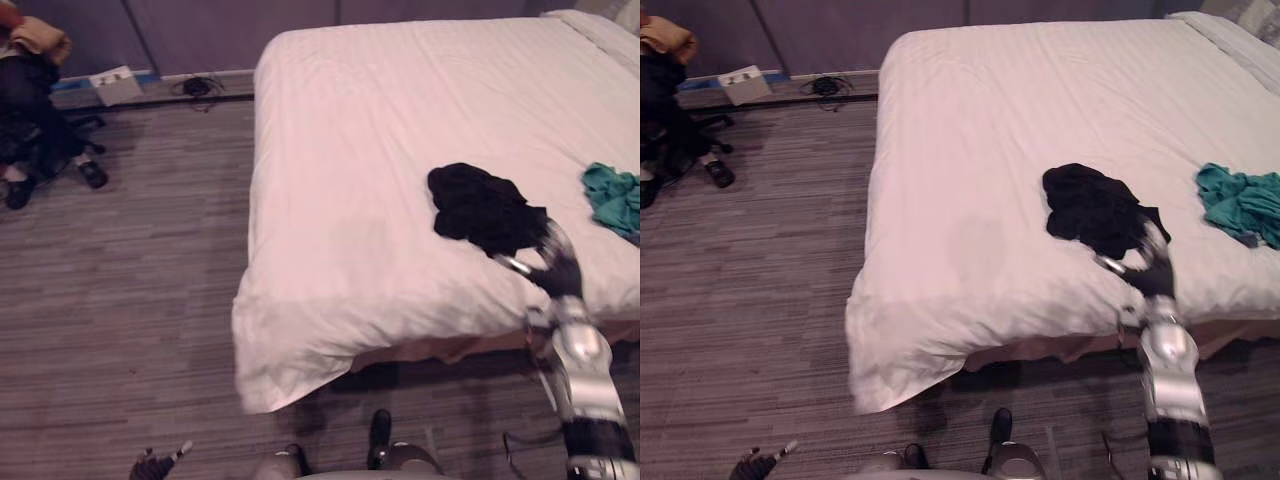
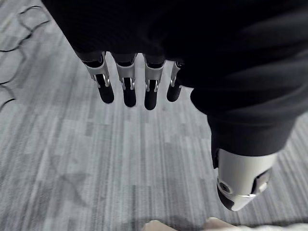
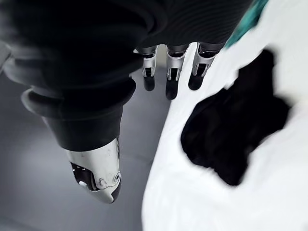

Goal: Tidy the bed and pick cloth on bed and put in laundry

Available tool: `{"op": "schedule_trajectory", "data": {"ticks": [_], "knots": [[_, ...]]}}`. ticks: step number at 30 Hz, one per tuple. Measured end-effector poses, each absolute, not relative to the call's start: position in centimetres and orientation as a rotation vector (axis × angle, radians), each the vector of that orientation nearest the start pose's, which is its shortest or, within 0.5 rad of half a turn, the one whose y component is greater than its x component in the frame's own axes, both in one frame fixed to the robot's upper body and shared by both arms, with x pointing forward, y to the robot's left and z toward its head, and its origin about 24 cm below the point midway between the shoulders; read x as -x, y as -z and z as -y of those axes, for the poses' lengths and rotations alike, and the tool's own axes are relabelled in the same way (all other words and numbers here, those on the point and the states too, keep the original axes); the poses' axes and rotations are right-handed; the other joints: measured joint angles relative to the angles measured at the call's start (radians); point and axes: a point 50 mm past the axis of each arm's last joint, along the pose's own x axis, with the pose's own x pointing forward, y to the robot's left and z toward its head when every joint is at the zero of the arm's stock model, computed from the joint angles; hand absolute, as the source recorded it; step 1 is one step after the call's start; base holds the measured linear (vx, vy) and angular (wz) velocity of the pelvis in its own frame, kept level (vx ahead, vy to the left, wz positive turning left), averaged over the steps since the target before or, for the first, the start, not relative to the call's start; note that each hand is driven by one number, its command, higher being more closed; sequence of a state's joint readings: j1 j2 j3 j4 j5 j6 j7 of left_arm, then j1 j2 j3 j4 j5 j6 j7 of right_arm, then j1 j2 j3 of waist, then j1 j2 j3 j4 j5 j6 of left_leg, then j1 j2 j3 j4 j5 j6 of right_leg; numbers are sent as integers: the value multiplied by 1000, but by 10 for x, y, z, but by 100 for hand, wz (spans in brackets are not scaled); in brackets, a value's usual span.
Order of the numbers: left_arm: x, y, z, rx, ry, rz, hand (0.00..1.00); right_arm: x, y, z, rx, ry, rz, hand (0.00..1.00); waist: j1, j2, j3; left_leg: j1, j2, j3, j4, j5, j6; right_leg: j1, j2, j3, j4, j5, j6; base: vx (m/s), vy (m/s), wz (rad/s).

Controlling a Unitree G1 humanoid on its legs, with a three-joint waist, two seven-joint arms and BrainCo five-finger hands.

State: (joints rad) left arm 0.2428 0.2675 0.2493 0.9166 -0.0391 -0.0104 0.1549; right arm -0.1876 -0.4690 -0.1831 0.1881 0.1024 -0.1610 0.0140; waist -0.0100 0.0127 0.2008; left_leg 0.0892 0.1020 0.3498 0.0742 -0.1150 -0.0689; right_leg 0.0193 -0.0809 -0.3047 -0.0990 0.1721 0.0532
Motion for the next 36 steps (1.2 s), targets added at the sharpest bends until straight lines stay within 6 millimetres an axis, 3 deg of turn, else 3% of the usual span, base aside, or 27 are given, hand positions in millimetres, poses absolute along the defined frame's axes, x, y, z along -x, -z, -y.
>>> {"op": "schedule_trajectory", "data": {"ticks": [2,3,5,7,9,11,12,17,18,24,28,30,32,33,34,36], "knots": [[-47,139,-286,-158,-557,-1076,0,-317,-141,230,375,-53,292,100,33,-6,4,-15,-10,-29,-4,8,2,-3,-10,-24,0,4,0,-95,47,27],[-48,139,-284,-149,-554,-1067,0,-324,-149,220,378,-99,309,100,37,-8,7,-22,-12,-35,-3,12,4,-6,-11,-28,0,5,0,-113,34,32],[-63,138,-280,-124,-528,-1018,0,-346,-183,179,374,-256,383,100,69,-19,36,-61,-12,-54,12,19,8,-29,-15,-46,0,11,-6,-98,7,27],[-95,134,-272,-82,-495,-931,0,-357,-223,145,357,-354,479,100,100,-19,108,-146,-8,-78,71,21,8,-81,-23,-68,17,17,-11,-148,2,38],[-125,128,-263,-51,-463,-858,0,-359,-252,118,347,-415,550,100,109,-2,176,-230,-4,-97,127,28,16,-159,-35,-85,69,19,-22,-170,35,43],[-157,120,-252,-43,-412,-790,0,-363,-258,96,334,-462,533,100,120,29,227,-322,-10,-111,166,40,33,-252,-57,-97,129,16,-32,-167,75,31],[-176,114,-243,-53,-380,-750,0,-367,-251,91,325,-467,484,100,135,50,240,-378,-15,-115,186,42,36,-317,-71,-97,177,7,-43,-101,75,18],[-242,86,-212,-112,-278,-613,0,-377,-216,74,304,-454,298,100,136,85,275,-585,-36,-135,289,43,59,-549,-141,-100,376,-48,-62,-75,62,27],[-256,78,-202,-112,-254,-579,0,-376,-217,69,284,-454,308,100,136,98,291,-620,-39,-135,315,35,70,-591,-157,-93,423,-66,-60,-74,57,15],[-272,66,-176,-69,-211,-518,0,-379,-219,54,226,-475,314,100,130,126,303,-671,-47,-100,345,16,81,-704,-203,-45,547,-133,-47,-42,-4,-4],[-268,68,-166,-33,-168,-494,0,-384,-200,55,220,-540,282,100,108,132,301,-629,-11,-50,332,26,67,-679,-202,-55,563,-161,-48,49,-97,4],[-262,72,-165,-25,-144,-494,0,-381,-176,61,212,-589,236,100,92,131,301,-568,-11,-40,301,32,59,-630,-200,-57,552,-164,-47,90,-73,-8],[-254,77,-169,-19,-130,-497,0,-368,-132,66,182,-655,138,100,66,124,297,-487,-12,-30,265,33,56,-560,-192,-56,529,-168,-43,136,-31,-23],[-251,79,-173,-26,-117,-501,0,-354,-89,69,173,-684,10,100,45,116,293,-443,-7,-33,240,35,53,-507,-172,-60,486,-161,-36,115,-7,-22],[-250,79,-175,-29,-116,-501,0,-350,-79,71,174,-686,-24,100,41,114,292,-435,-5,-33,236,35,52,-496,-166,-63,475,-158,-35,118,-5,-20],[-246,80,-193,-70,-125,-510,0,-309,-9,87,167,-685,-257,100,4,76,291,-378,22,-24,185,44,37,-410,-110,-79,349,-128,-14,148,-14,-34]]}}
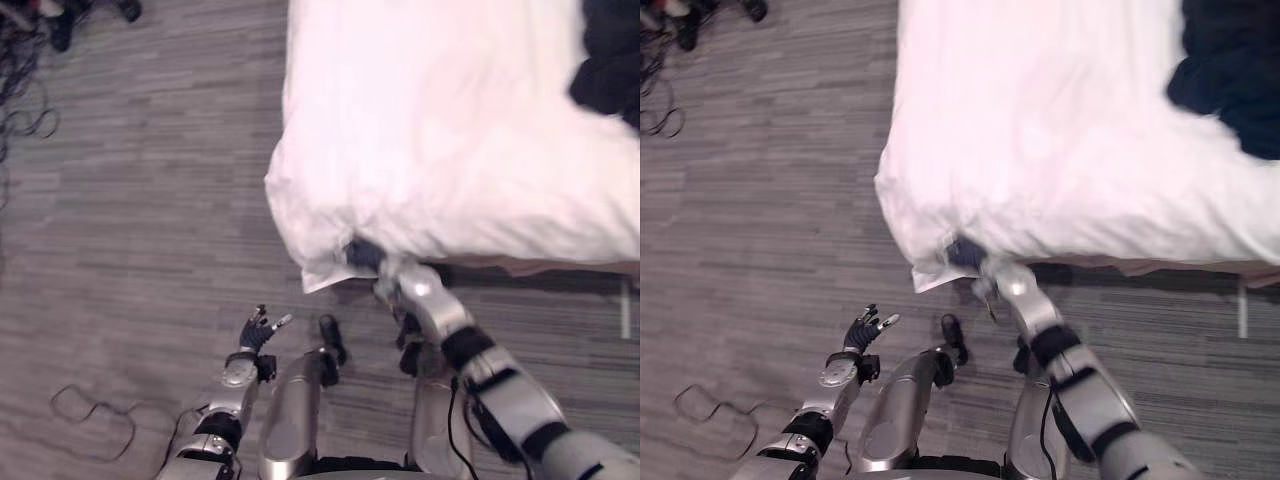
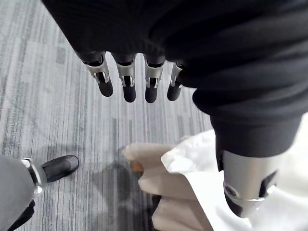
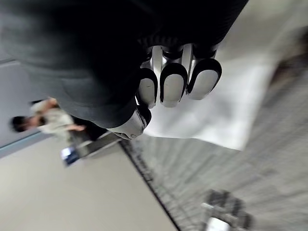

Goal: Tidy the bed and pick cloth on bed and put in laundry

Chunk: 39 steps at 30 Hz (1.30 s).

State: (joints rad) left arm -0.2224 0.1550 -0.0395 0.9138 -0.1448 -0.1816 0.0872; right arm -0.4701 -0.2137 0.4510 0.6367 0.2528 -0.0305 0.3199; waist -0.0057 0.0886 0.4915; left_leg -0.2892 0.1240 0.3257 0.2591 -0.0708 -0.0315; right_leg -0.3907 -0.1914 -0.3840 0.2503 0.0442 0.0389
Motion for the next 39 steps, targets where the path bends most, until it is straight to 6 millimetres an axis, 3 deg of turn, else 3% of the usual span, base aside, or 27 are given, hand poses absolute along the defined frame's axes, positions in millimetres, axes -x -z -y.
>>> {"op": "schedule_trajectory", "data": {"ticks": [2,4,6,7,9,11,15,17,20,21,22,24,27,29,31,36,39], "knots": [[-241,82,-201,-96,-134,-527,0,-294,2,87,169,-695,-281,100,-14,-28,-1,40,11,14,-22,3,-5,54,30,1,-73,45,-10,124,-13,-43],[-240,83,-202,-115,-122,-540,0,-291,-20,77,155,-729,-155,100,-21,-48,-3,94,24,30,-32,2,-13,117,58,8,-132,84,-24,101,-11,-36],[-235,89,-199,-139,-99,-575,0,-292,-75,56,100,-796,137,100,-24,-72,-28,135,36,42,-40,-2,-18,162,83,23,-173,92,-23,85,-3,-26],[-233,91,-199,-143,-98,-591,0,-291,-86,52,84,-810,194,100,-23,-80,-43,137,37,46,-46,-2,-19,163,86,27,-179,94,-23,92,1,-22],[-220,103,-197,-159,-85,-670,0,-290,-129,45,-11,-832,384,100,-20,-110,-82,186,39,61,-72,6,-29,205,103,38,-216,110,-34,103,18,-18],[-212,109,-197,-157,-87,-708,0,-290,-149,50,-63,-807,468,100,-19,-116,-96,215,41,63,-77,6,-30,233,107,39,-220,110,-34,60,44,-7],[-209,111,-198,-159,-89,-730,0,-304,-181,68,-89,-674,578,100,-8,-114,-110,203,35,65,-69,3,-27,224,100,45,-218,114,-31,8,60,0],[-210,111,-197,-166,-81,-731,0,-318,-194,81,-89,-580,590,100,-8,-99,-101,159,37,59,-17,-16,-20,191,92,46,-196,115,-29,-98,73,2],[-219,107,-188,-152,-65,-706,0,-343,-214,102,-45,-455,593,100,-6,-43,-71,47,50,56,91,-64,-6,85,77,58,-108,100,-27,-197,62,-1],[-227,104,-183,-150,-54,-688,0,-357,-218,118,-50,-368,566,100,-5,-17,-57,-25,50,54,143,-82,9,4,54,64,-33,72,-23,-175,33,3],[-228,103,-182,-152,-49,-685,0,-359,-218,121,-52,-353,559,100,-4,-14,-56,-34,50,53,148,-83,10,-8,50,64,-23,68,-21,-236,45,9],[-239,97,-169,-163,-6,-645,0,-376,-200,162,-61,-170,434,100,24,13,-41,-118,48,56,221,-105,18,-125,20,86,96,29,-23,-165,18,-3],[-245,93,-161,-148,6,-617,0,-378,-189,187,-93,-74,379,100,20,22,-34,-175,51,59,289,-129,23,-216,-9,108,221,-21,-32,-82,-14,0],[-251,85,-157,-134,8,-572,0,-374,-196,192,-133,-60,419,100,14,24,-29,-202,66,61,348,-154,22,-261,-22,115,299,-65,-31,-37,-59,-4],[-260,75,-152,-113,5,-508,0,-367,-189,203,-170,-29,422,100,18,23,-28,-209,90,57,396,-174,18,-268,-24,115,351,-101,-36,-12,-76,-4],[-265,63,-149,-94,11,-431,0,-335,-142,252,-303,163,388,100,-5,11,-24,-164,122,62,412,-184,6,-233,-12,108,380,-138,-40,10,-68,-7],[-257,67,-153,-89,22,-438,0,-290,-69,296,-421,426,203,100,-28,-15,-18,-66,147,98,338,-173,-13,-136,32,102,283,-128,-17,50,-33,-33]]}}
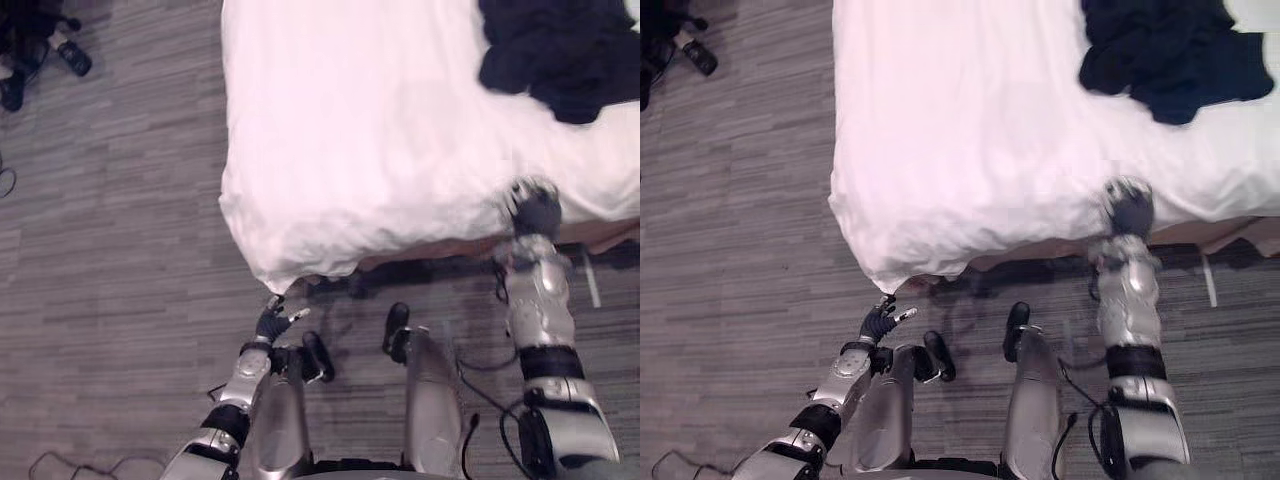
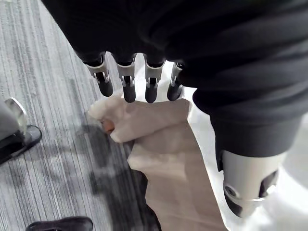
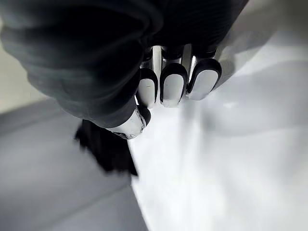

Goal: Tidy the bed and pick cloth on bed and put in laundry

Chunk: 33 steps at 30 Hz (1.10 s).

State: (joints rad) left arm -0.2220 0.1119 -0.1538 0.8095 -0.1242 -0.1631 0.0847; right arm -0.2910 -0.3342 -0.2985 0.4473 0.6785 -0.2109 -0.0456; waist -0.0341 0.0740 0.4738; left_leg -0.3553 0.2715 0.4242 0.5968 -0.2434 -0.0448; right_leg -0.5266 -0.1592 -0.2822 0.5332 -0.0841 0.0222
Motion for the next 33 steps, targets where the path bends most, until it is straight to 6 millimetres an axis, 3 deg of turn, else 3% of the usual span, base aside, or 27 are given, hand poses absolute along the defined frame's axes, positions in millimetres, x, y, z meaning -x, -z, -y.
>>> {"op": "schedule_trajectory", "data": {"ticks": [1,3,5,6,9,10,11,13,14,16,17,18,19,20,21,22,23,24,25,27,28,29,30,31,32,33], "knots": [[-250,70,-158,-95,25,-451,0,-258,-31,307,-466,540,99,0,-15,-21,1,54,9,27,-60,10,-15,53,25,-7,-73,7,10,113,-20,-53],[-243,75,-166,-111,29,-476,0,-212,10,313,-498,666,-23,0,-39,-51,-3,116,9,52,-140,17,-28,115,58,-10,-178,28,20,132,-9,-54],[-234,82,-174,-151,57,-534,0,-153,54,310,-518,797,-192,0,-90,-92,-19,185,9,77,-196,26,-43,181,90,2,-265,79,22,153,10,-50],[-230,87,-176,-170,65,-563,0,-134,69,307,-525,835,-265,0,-106,-111,-30,204,7,89,-207,29,-47,195,96,14,-274,94,17,103,16,-53],[-221,100,-174,-202,111,-660,0,-79,113,284,-552,893,-535,0,-132,-132,-78,292,33,176,-219,30,-53,219,125,20,-282,81,-1,134,28,-89],[-218,103,-175,-204,109,-684,0,-76,119,278,-558,890,-576,0,-140,-132,-81,314,39,212,-220,25,-61,230,118,-26,-280,62,-29,171,72,-156],[-204,113,-179,-229,112,-757,0,-77,132,260,-568,826,-663,0,-141,-137,-86,389,66,321,-228,11,-75,260,82,-178,-257,17,-97,161,74,-183],[-185,126,-182,-252,125,-846,0,-86,141,244,-549,719,-736,0,-116,-143,-96,472,85,444,-211,-18,-99,291,30,-324,-215,9,-111,159,68,-228],[-171,134,-184,-273,141,-910,0,-95,144,231,-519,616,-770,0,-109,-134,-102,526,108,520,-183,-51,-104,302,14,-365,-178,0,-124,134,9,-209],[-159,142,-183,-322,172,-961,0,-96,147,219,-502,541,-789,0,-122,-123,-107,583,115,533,-155,-48,-98,300,46,-310,-142,-18,-130,164,-47,-144],[-157,143,-178,-322,173,-964,0,-95,147,216,-460,491,-809,0,-112,-111,-119,591,144,487,-78,-33,-71,298,79,-256,-127,-33,-134,223,-113,-151],[-150,146,-178,-316,149,-979,0,-100,146,213,-419,434,-814,0,-96,-103,-131,555,172,379,50,8,36,304,117,-194,-128,-43,-145,215,-117,-171],[-148,146,-180,-303,120,-980,0,-102,146,210,-406,410,-815,0,-88,-99,-138,520,183,292,135,55,119,313,143,-158,-143,-44,-152,206,-115,-197],[-147,146,-182,-289,63,-963,0,-104,145,212,-368,377,-812,0,-72,-82,-160,400,168,56,300,220,221,333,197,-68,-192,-29,-169,105,-47,-174],[-147,145,-182,-279,41,-953,0,-105,144,214,-340,357,-811,0,-58,-79,-169,352,141,-31,365,256,171,333,214,-20,-205,-23,-173,189,86,-266],[-151,142,-183,-264,-5,-920,0,-115,143,216,-294,315,-810,0,-29,-55,-179,236,45,-194,496,109,68,341,257,96,-221,-12,-186,211,163,-262],[-154,140,-187,-249,-35,-901,0,-117,144,217,-274,308,-819,0,-22,-58,-175,169,-22,-263,508,29,58,369,279,166,-229,-10,-183,266,183,-248],[-155,139,-188,-241,-45,-894,0,-115,145,217,-273,306,-826,0,-16,-59,-175,152,-48,-281,480,11,57,388,288,197,-236,-10,-175,262,127,-194],[-158,137,-189,-234,-47,-867,0,-111,146,215,-262,297,-834,0,2,-70,-171,126,-103,-312,339,-15,40,425,299,281,-241,-20,-146,251,139,-171],[-160,135,-187,-225,-42,-841,0,-115,145,214,-231,272,-822,0,7,-73,-171,95,-154,-356,112,-16,19,450,301,369,-240,-49,-131,252,172,-152],[-160,135,-185,-222,-40,-840,0,-116,144,215,-204,256,-818,0,9,-70,-177,84,-170,-365,-47,3,-11,459,306,418,-239,-63,-126,310,216,-125],[-158,137,-183,-215,-38,-850,0,-115,144,218,-187,252,-815,0,11,-53,-188,84,-166,-371,-168,17,-22,467,319,455,-229,-88,-125,331,237,-118],[-157,137,-182,-212,-37,-854,0,-115,144,217,-180,243,-816,0,12,-46,-194,85,-169,-373,-186,37,-17,466,318,459,-206,-113,-124,384,288,-106],[-154,139,-183,-214,-40,-874,0,-113,144,215,-174,229,-823,0,20,-70,-219,103,-196,-361,-171,62,16,451,273,437,-143,-185,-99,418,318,-78],[-152,140,-185,-214,-43,-891,0,-107,147,210,-180,221,-840,0,19,-89,-232,125,-206,-351,-178,59,27,448,238,411,-96,-215,-57,530,326,-96],[-152,140,-190,-225,-42,-903,0,-112,147,203,-197,204,-830,0,24,-139,-236,163,-235,-316,-181,28,58,359,176,328,144,-212,-4,443,227,-57]]}}
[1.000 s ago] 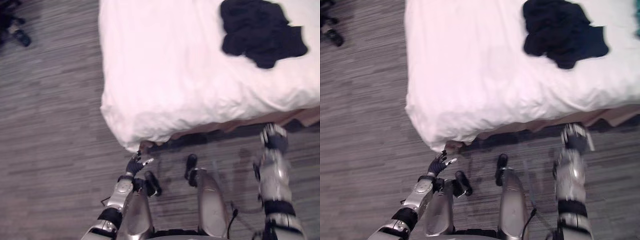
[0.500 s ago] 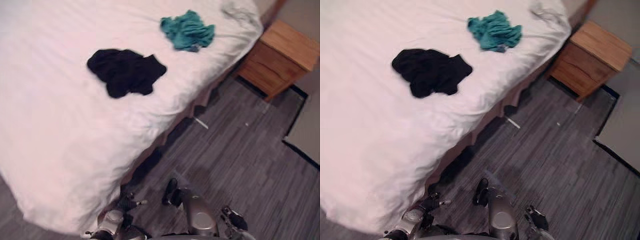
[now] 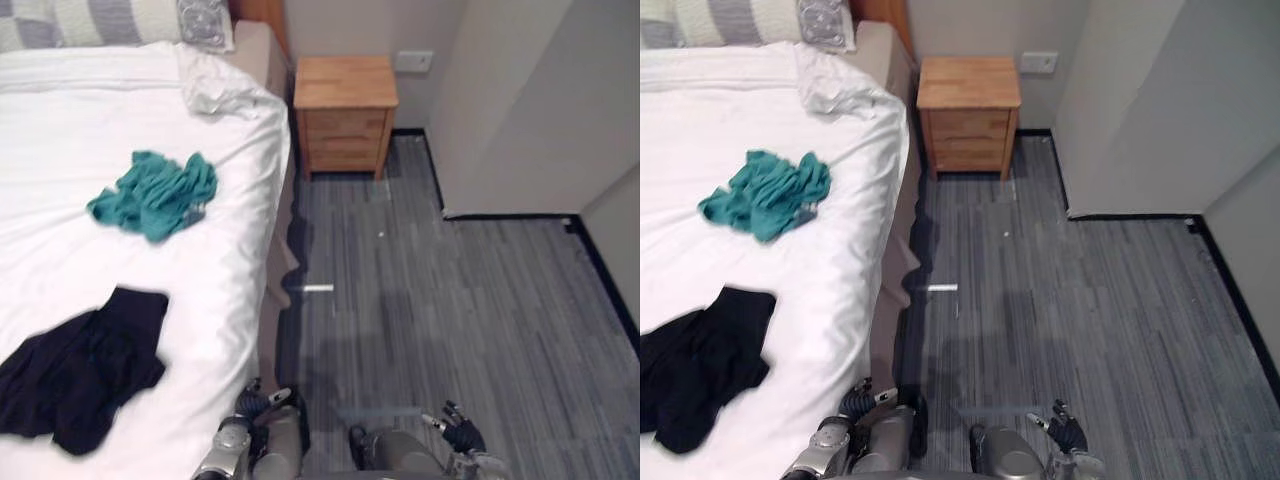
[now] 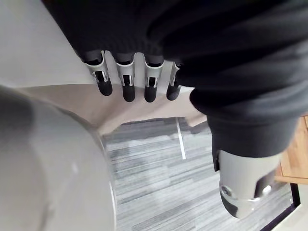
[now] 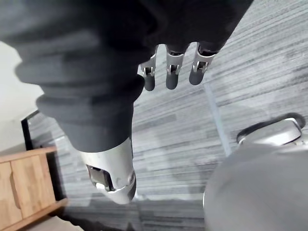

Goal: Tidy the bed and pick cloth on bed and put in laundry

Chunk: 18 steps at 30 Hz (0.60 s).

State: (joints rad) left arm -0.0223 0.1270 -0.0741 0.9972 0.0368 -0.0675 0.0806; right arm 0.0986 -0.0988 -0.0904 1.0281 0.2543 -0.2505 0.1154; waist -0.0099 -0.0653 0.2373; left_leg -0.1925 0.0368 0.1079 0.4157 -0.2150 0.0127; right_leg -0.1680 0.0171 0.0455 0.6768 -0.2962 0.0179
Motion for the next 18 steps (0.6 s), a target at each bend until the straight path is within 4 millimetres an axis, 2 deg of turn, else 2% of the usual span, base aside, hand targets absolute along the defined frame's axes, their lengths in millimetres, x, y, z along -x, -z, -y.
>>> {"op": "schedule_trajectory", "data": {"ticks": [1,2,3,4,6,7,8,9,10,11,12,13,14,15,16,17,18], "knots": [[-151,141,-192,-234,-37,-915,0,-115,147,199,-200,192,-827,0,-8,-14,1,19,-12,4,-6,-9,14,-51,-28,-42,120,37,-3,445,169,-29],[-147,144,-192,-256,-1,-945,0,-117,146,197,-204,177,-817,0,-41,-11,12,96,-19,6,-29,-33,35,-132,-73,-105,297,71,-17,454,147,14],[-144,146,-190,-258,18,-959,0,-112,147,198,-200,174,-824,0,-47,-8,14,152,-8,5,-44,-38,32,-133,-73,-130,283,35,-23,467,122,19],[-143,147,-190,-254,25,-967,0,-111,147,198,-199,172,-826,0,-51,-6,13,181,-1,4,-57,-43,30,-130,-70,-143,239,23,-16,491,66,13],[-137,150,-189,-246,45,-995,0,-111,146,199,-189,175,-804,0,-60,9,13,276,39,-3,-136,-49,19,-118,-49,-217,-135,39,-6,504,3,13],[-136,150,-189,-244,50,-1001,0,-112,145,199,-187,177,-795,0,-63,11,14,285,49,-3,-146,-53,14,-118,-46,-226,-222,66,-3,641,-58,15],[-137,150,-188,-242,52,-999,0,-111,144,200,-188,183,-783,0,-63,12,16,308,63,3,-159,-70,-16,-128,-51,-228,-414,159,8,547,-71,6],[-137,150,-189,-242,51,-1001,0,-111,144,200,-194,189,-781,0,-63,11,17,336,72,12,-160,-91,-48,-137,-56,-216,-516,232,13,554,-86,0],[-136,151,-190,-244,48,-1005,0,-110,144,200,-194,190,-784,0,-63,10,17,359,77,20,-160,-104,-62,-136,-58,-205,-556,264,22,580,-171,-18],[-132,152,-193,-245,38,-1016,0,-109,144,202,-188,193,-786,0,-64,19,21,426,100,44,-157,-129,-85,-131,-65,-215,-552,351,29,708,-253,-29],[-130,152,-195,-244,31,-1022,0,-110,144,204,-180,189,-788,0,-62,28,20,447,121,49,-126,-130,-90,-135,-52,-231,-490,401,-18,709,-287,-31],[-130,152,-195,-242,29,-1021,0,-113,143,205,-170,183,-782,0,-61,39,20,437,139,47,-79,-125,-99,-140,-41,-240,-446,381,-39,570,-287,-32],[-135,150,-195,-237,24,-1007,0,-118,140,210,-142,167,-773,0,-61,60,9,361,188,31,100,-86,-132,-148,-6,-248,-391,319,-61,429,-231,-25],[-135,150,-193,-229,24,-1002,0,-119,140,213,-127,158,-773,0,-59,75,7,327,200,27,179,-53,-127,-145,10,-247,-381,294,-66,540,-264,-36],[-134,151,-186,-191,15,-1000,0,-122,138,217,-96,129,-779,0,-53,107,15,243,234,-4,365,64,-106,-99,49,-232,-397,255,-84,552,-176,-41],[-134,152,-180,-134,-12,-995,0,-126,137,222,-58,90,-791,0,-46,144,18,149,260,-53,569,148,-111,-18,93,-217,-448,249,-97,574,-150,-39],[-135,151,-180,-130,-14,-989,0,-127,138,222,-51,82,-797,0,-41,146,20,115,257,-64,628,110,-106,17,102,-209,-464,243,-100,794,-178,-32]]}}
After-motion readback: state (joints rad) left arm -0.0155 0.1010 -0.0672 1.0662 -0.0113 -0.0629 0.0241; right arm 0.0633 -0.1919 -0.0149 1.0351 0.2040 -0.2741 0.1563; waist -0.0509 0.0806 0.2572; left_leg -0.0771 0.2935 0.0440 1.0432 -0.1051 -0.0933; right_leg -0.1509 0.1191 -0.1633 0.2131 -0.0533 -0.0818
